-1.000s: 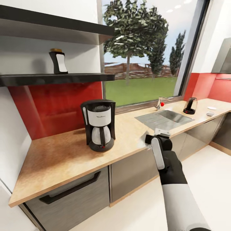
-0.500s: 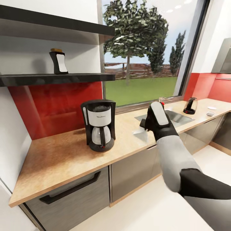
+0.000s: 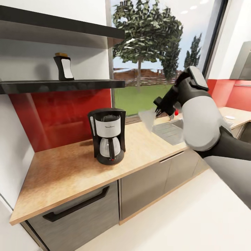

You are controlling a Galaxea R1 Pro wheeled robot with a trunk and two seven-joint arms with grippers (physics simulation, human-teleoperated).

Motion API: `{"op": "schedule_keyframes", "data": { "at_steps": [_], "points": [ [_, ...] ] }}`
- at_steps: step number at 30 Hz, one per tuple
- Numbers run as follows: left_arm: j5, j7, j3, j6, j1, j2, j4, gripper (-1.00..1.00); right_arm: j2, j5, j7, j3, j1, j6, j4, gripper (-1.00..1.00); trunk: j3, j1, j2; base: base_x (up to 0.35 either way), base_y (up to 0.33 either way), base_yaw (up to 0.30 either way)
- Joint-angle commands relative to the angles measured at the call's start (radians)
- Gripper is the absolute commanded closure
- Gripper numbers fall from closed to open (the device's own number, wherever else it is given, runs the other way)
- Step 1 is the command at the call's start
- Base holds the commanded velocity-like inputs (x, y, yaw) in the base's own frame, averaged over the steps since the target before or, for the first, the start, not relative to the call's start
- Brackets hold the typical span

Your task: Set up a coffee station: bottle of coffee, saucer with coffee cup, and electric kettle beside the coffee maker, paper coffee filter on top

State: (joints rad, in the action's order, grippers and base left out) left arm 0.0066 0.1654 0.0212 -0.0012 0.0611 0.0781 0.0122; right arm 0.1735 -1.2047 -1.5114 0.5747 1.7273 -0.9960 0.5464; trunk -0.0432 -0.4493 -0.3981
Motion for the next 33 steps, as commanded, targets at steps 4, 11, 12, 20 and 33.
{"op": "schedule_keyframes", "data": {
  "at_steps": [4,11,12,20,33],
  "points": [
    [0.002,0.002,0.003,0.002,0.003,-0.001,0.004,-1.00,0.001,-0.005,-0.008,0.037,0.012,0.024,0.085,1.00,-0.002,-0.001,-0.002,0.000,0.000,0.000],
    [0.003,0.005,0.005,0.012,0.015,-0.001,0.005,-1.00,0.001,0.002,-0.009,0.035,0.015,0.066,0.112,1.00,-0.002,-0.001,-0.002,0.000,0.000,0.000],
    [0.003,0.005,0.006,0.013,0.015,-0.001,0.005,-1.00,0.001,0.003,-0.009,0.035,0.014,0.071,0.112,1.00,-0.002,-0.001,-0.002,0.000,0.000,0.000],
    [0.006,0.005,0.011,0.012,0.018,0.004,0.006,-1.00,0.001,0.004,-0.008,0.032,0.015,0.198,0.111,1.00,-0.002,-0.001,-0.002,0.000,0.029,0.000],
    [0.006,0.005,0.011,0.012,0.019,0.003,0.005,-1.00,0.001,0.006,-0.007,0.031,0.015,0.208,0.105,1.00,-0.002,-0.001,-0.002,0.000,0.287,-0.227]
  ]
}}
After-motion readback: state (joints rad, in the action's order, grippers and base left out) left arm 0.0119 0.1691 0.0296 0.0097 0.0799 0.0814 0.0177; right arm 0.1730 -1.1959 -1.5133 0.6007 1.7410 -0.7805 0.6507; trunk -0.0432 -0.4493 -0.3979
